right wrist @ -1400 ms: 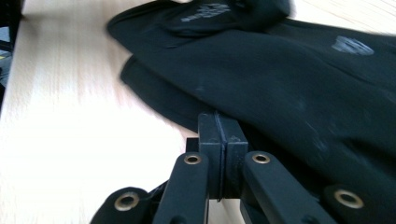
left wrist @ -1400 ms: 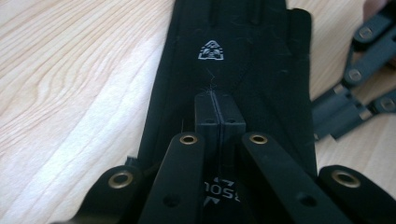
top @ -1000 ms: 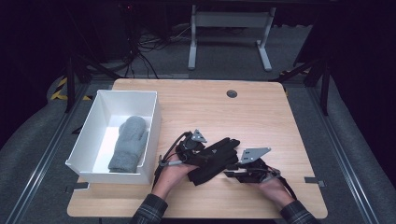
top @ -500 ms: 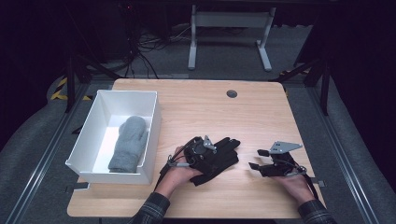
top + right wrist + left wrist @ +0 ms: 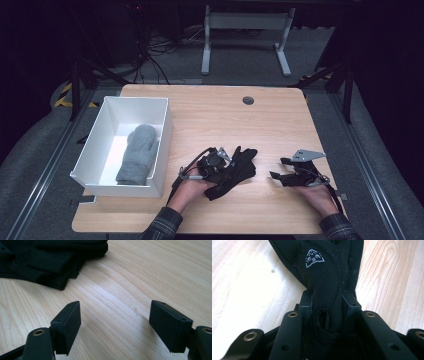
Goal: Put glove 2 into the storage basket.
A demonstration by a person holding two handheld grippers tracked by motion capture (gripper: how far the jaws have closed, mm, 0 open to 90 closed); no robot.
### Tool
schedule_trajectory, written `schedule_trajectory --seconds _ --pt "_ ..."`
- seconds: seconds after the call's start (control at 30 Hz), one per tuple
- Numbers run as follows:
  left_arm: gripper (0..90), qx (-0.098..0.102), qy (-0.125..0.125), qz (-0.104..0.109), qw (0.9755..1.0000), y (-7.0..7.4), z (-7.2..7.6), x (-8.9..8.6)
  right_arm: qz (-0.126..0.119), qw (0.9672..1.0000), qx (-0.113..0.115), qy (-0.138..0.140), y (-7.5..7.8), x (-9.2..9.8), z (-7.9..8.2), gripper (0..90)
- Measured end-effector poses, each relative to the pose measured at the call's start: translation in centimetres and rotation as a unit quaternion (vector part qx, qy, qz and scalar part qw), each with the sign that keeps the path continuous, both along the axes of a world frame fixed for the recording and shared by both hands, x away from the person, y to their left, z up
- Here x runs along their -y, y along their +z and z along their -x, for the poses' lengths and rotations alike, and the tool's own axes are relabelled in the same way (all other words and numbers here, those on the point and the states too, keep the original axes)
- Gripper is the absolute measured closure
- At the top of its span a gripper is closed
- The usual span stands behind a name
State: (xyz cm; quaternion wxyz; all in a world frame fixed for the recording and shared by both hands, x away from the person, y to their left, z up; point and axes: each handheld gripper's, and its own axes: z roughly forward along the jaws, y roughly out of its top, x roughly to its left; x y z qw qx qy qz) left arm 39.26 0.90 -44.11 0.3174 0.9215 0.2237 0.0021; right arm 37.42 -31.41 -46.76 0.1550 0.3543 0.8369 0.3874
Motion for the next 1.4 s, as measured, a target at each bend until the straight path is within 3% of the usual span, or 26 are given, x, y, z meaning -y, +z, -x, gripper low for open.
schedule_trajectory --seconds 0.17,0.43,0.5,0.57,0.7,0.9,1.07,1.17,1.23,1.27,1.4 --pt "68.8 -0.005 0.024 0.011 0.9996 2.1 0.0 -1.1 0.001 1.0 0.0 0.0 0.0 0.0 0.0 23.7" --pt "68.7 0.025 0.062 0.029 0.9973 8.5 -0.2 -3.7 0.027 0.9996 0.004 -0.001 -0.1 -0.5 0.0 19.2" --pt "68.7 0.027 0.067 0.031 0.9969 9.1 -0.3 -4.0 0.026 0.9996 0.004 -0.002 -0.1 -0.5 0.0 19.1" --pt "68.6 0.032 0.078 0.037 0.9958 10.9 -0.6 -5.0 0.027 0.9996 0.003 -0.002 -0.1 -0.5 0.0 18.6" --pt "68.6 0.032 0.087 0.044 0.9947 12.2 -1.0 -6.2 0.028 0.9996 0.004 -0.003 -0.1 -0.5 0.0 18.5" --pt "68.6 0.046 0.113 0.056 0.991 14.3 -1.4 -8.7 0.028 0.9996 0.004 -0.003 -0.1 -0.5 0.0 18.5" --pt "68.6 0.06 0.141 0.052 0.9867 15.5 -1.5 -11.0 0.028 0.9996 0.004 -0.003 -0.1 -0.5 0.0 18.5" --pt "68.6 0.067 0.168 0.051 0.9822 16.0 -1.6 -12.8 0.028 0.9996 0.004 -0.003 -0.1 -0.5 0.0 18.4" --pt "68.6 0.07 0.186 0.052 0.9787 16.3 -1.6 -14.2 0.028 0.9996 0.004 -0.003 -0.1 -0.5 0.0 18.4" --pt "68.6 0.069 0.203 0.053 0.9754 16.3 -1.6 -14.9 0.028 0.9996 0.004 -0.003 -0.1 -0.5 0.0 18.4" --pt "68.6 0.07 0.241 0.052 0.9666 16.5 -1.7 -17.9 0.028 0.9996 0.004 -0.005 -0.1 -0.6 0.0 18.4"
